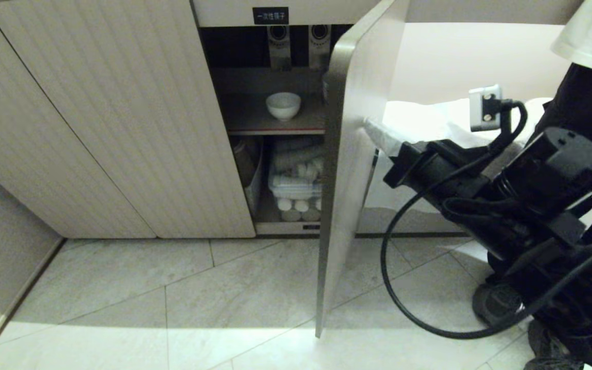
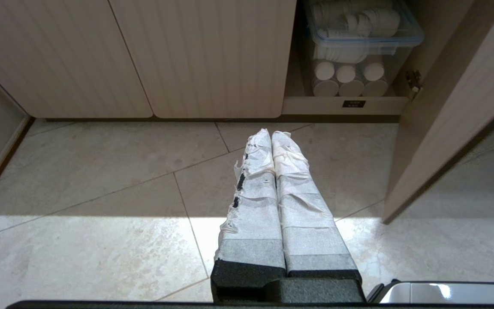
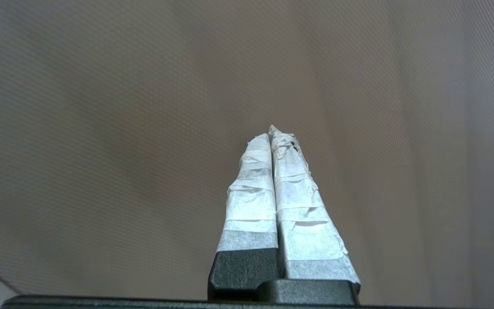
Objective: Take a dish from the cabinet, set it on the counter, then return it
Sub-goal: Close the cabinet door
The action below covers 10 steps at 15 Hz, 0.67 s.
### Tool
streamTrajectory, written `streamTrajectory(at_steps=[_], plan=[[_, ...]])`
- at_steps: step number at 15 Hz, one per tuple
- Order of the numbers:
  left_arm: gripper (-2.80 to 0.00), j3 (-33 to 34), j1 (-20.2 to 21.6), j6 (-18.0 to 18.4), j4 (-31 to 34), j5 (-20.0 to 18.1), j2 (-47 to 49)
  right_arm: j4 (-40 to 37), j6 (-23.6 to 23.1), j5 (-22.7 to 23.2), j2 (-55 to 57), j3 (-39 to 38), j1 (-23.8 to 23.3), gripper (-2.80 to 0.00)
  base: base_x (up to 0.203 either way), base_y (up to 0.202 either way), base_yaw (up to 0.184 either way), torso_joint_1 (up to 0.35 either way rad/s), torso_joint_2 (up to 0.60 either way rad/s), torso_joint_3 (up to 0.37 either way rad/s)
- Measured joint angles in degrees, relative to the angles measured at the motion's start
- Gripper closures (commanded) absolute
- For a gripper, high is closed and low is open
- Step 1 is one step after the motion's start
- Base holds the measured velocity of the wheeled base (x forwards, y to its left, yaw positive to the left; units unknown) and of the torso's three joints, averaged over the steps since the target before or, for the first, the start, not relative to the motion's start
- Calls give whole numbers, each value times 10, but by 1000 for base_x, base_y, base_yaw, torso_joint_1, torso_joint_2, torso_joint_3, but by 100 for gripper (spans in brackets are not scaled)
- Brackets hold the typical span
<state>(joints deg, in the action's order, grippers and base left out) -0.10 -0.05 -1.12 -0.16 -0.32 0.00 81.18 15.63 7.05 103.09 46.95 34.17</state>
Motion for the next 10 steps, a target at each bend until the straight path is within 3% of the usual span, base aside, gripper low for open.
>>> streamTrajectory(at_steps=[10], plan=[[0, 0, 0, 0, 0, 0, 0, -97, 0, -1, 110, 212, 18, 0, 0, 0, 0, 0, 0, 0]])
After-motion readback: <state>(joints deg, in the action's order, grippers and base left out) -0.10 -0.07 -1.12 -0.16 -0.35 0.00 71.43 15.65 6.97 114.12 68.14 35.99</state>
